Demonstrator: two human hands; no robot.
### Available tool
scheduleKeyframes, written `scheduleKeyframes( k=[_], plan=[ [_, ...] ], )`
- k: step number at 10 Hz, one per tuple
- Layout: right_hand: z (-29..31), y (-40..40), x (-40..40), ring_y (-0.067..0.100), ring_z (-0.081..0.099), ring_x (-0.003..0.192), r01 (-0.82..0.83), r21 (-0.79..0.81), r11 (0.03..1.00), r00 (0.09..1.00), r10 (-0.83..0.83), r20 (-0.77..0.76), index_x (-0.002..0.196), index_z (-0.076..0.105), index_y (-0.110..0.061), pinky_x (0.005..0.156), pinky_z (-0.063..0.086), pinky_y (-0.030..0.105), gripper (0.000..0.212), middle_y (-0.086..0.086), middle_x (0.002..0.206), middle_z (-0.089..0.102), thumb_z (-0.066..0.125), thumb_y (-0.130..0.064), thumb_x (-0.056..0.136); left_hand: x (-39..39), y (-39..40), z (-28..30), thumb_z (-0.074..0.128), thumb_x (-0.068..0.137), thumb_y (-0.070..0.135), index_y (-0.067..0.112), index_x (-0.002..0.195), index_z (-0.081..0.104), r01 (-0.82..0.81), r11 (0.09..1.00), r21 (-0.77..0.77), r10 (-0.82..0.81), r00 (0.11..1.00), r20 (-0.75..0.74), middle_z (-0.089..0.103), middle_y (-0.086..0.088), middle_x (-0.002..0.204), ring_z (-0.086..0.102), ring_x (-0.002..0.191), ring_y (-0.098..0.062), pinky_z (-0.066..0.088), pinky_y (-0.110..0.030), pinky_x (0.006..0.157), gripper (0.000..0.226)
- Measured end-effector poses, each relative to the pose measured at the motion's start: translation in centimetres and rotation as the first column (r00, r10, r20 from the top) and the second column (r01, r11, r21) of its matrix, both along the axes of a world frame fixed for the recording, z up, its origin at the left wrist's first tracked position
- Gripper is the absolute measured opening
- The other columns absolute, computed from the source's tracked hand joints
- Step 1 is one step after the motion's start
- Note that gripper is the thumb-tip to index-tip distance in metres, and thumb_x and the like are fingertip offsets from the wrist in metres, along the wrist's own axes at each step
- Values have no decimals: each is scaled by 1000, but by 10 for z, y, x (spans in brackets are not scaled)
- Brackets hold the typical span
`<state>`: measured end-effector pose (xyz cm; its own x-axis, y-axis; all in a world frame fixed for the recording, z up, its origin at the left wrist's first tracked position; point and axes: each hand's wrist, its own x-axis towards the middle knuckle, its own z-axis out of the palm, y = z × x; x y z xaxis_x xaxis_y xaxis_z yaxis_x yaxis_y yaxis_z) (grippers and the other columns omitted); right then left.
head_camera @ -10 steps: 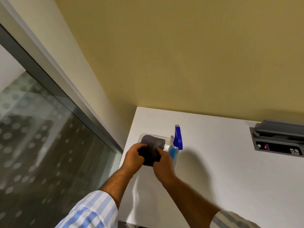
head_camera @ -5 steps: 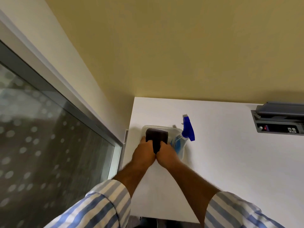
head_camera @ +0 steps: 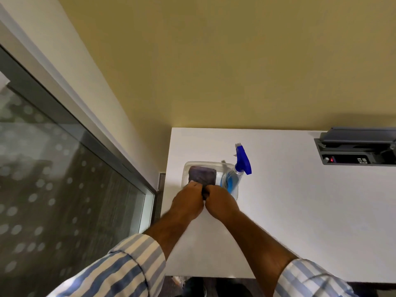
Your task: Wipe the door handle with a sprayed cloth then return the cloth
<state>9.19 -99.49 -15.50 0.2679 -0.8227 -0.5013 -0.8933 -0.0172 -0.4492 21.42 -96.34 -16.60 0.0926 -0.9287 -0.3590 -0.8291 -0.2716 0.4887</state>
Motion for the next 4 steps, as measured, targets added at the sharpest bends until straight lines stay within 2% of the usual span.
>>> scheduleKeyframes(
  k=[1,2,3,4],
  plan=[
    [1,16,-14,22,68,121,18,-25,1000,997,-16,69,136,62,-19,108,54,35,30,4,133,70,52,-32,111,4,27,7,58,110,19,37,137,63,-10,995,-101,3,997,-72,64,-10,141,64,127,-28,56,-37,107,33],
    [4,27,-22,17,68,121,-20,-78,997,996,27,88,137,62,-21,110,50,25,37,-1,135,70,55,-43,108,3,50,18,58,109,31,60,142,59,-73,990,-122,44,974,-221,67,-14,145,69,128,-29,49,-21,111,44],
    [12,32,-28,19,70,113,-77,-127,989,995,85,58,130,64,-23,102,54,26,36,-1,131,73,60,-48,104,7,89,5,84,92,29,14,134,77,-181,949,-257,160,982,-100,78,-12,132,78,117,-31,51,-30,109,45],
    [24,31,-31,22,67,122,-107,-54,993,993,109,44,137,61,-23,107,56,33,42,1,138,69,61,-47,103,2,106,5,91,85,27,8,132,77,-171,934,-315,190,981,28,77,-9,135,76,122,-32,54,-41,110,53]
  ],
)
